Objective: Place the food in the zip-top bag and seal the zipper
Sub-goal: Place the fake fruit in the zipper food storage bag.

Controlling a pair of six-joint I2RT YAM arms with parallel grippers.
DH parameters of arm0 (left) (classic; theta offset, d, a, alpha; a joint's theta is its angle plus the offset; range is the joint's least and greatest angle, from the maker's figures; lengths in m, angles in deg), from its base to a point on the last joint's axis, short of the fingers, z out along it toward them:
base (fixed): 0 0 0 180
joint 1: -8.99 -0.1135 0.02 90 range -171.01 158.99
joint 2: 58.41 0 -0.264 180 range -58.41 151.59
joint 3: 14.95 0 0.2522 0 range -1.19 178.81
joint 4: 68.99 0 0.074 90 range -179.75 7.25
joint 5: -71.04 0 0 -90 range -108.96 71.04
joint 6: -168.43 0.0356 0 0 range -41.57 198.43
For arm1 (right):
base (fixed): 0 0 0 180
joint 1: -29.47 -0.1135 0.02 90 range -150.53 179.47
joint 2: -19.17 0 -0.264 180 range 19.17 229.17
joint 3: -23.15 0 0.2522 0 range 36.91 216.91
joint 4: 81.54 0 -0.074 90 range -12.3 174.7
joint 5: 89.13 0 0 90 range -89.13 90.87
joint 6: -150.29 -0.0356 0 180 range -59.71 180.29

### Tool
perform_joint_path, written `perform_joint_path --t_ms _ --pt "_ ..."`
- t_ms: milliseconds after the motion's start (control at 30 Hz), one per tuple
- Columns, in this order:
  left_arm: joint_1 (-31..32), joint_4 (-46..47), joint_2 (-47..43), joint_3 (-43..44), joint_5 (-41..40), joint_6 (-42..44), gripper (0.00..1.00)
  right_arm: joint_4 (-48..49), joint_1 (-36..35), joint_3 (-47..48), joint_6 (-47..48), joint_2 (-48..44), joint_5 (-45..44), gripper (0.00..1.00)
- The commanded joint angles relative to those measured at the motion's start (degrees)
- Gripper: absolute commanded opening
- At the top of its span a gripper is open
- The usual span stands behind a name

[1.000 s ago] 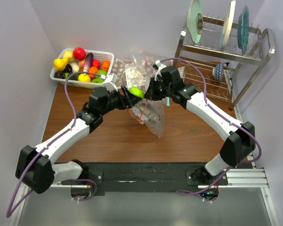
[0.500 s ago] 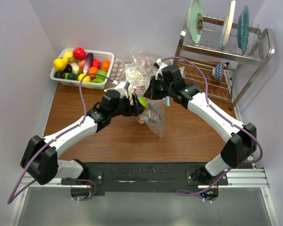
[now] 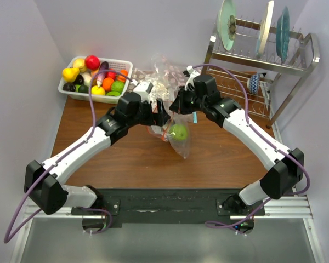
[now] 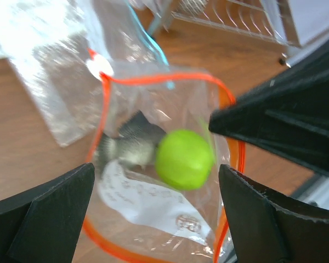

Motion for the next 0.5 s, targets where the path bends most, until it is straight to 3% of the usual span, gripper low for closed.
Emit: perform_joint_path --t_ms 0,67,200,400,467 --pt "-1.5 -8.7 0.2 8.7 -10.6 6.4 1.0 2.4 0.4 -0.4 -0.2 -2.7 1.0 0.0" --pt "-4.9 -9.6 0.1 10.1 -12.1 6.9 1.0 2.5 0.4 -0.9 -0.1 -2.9 1.1 0.0" --pt "-13.9 -6.0 -0.3 9.8 -7.7 6.2 1.0 3.1 0.5 -1.7 -0.2 -2.9 1.6 0.0" --pt "-17.7 -2.7 2.6 11.6 -28.0 6.2 1.0 4.8 1.1 -3.1 -0.3 -3.4 2.7 0.02" --pt "-19.2 -1.7 4.4 14.0 -28.3 7.1 1.0 5.6 1.3 -3.8 -0.4 -3.6 3.9 0.06"
